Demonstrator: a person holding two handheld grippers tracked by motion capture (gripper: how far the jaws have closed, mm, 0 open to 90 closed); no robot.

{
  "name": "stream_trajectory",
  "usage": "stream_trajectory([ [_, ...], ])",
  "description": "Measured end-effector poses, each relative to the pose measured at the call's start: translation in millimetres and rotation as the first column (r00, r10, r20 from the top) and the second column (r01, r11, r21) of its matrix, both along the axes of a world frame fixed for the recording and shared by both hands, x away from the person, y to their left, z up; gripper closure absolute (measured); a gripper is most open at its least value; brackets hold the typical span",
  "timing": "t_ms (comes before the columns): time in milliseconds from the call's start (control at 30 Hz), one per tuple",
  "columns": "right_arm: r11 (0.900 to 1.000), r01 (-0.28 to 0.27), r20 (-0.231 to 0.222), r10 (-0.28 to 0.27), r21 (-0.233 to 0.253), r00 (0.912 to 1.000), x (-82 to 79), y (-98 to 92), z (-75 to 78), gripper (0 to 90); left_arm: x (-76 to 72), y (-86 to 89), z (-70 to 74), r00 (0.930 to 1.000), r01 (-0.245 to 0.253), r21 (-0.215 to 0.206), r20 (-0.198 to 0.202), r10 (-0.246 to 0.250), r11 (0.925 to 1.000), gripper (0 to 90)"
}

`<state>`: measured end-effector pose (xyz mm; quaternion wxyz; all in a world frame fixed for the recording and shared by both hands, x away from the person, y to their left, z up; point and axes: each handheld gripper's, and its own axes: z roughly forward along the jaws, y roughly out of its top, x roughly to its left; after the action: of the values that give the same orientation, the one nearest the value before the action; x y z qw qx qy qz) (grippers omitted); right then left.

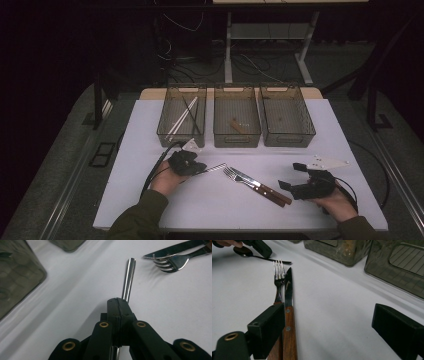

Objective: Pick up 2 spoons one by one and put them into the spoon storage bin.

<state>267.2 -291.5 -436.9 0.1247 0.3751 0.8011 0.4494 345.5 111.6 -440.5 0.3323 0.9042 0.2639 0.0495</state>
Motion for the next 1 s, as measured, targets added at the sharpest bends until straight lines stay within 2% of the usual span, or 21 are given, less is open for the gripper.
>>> stream_trajectory([
  [167,1.0,-0.002,0.002,0.002,-0.003,1.0,-0.2,0.3,0.3,11.9,0.5,2.9,0.6,1.0,0.005,-0.012,-0.001,-0.005,0.9999,89.1],
  [300,1.0,-0.002,0.008,0.002,-0.007,1.0,-0.5,0.4,0.6,12.0,-4.0,14.3,9.7,0.9997,-0.024,-0.088,-0.002,0.023,0.9959,82.6],
  [367,1.0,0.0,0.006,0.0,-0.007,1.0,-0.5,0.2,0.5,12.0,-10.2,24.2,14.5,0.9977,-0.067,-0.115,0.002,0.068,0.9911,75.8],
  [467,1.0,-0.002,0.009,0.002,-0.009,1.0,-0.7,-0.2,0.7,11.9,-19.2,41.4,19.8,0.9926,-0.12,-0.124,0.005,0.122,0.985,66.6],
  [567,1.0,-0.001,0.012,0.001,-0.009,0.9999,-1.0,0.0,1.2,11.9,-28.5,57.0,21.3,0.9832,-0.178,-0.129,0.018,0.182,0.9756,59.1],
  [667,1.0,-0.001,0.012,0.002,-0.011,0.9999,-1.4,0.3,1.4,12.0,-36.0,69.7,18.9,0.9764,-0.211,-0.128,0.017,0.215,0.969,52.9],
  [800,1.0,-0.001,0.011,0.001,-0.014,0.9999,-1.0,0.4,0.8,12.0,-42.5,78.9,14.4,0.9679,-0.249,-0.131,0.002,0.251,0.9597,49.4],
  [1000,1.0,-0.001,0.009,0.001,-0.018,1.0,-1.1,1.8,0.2,12.0,-44.5,78.9,7.2,0.9671,-0.254,-0.102,-0.012,0.254,0.9618,47.7],
])
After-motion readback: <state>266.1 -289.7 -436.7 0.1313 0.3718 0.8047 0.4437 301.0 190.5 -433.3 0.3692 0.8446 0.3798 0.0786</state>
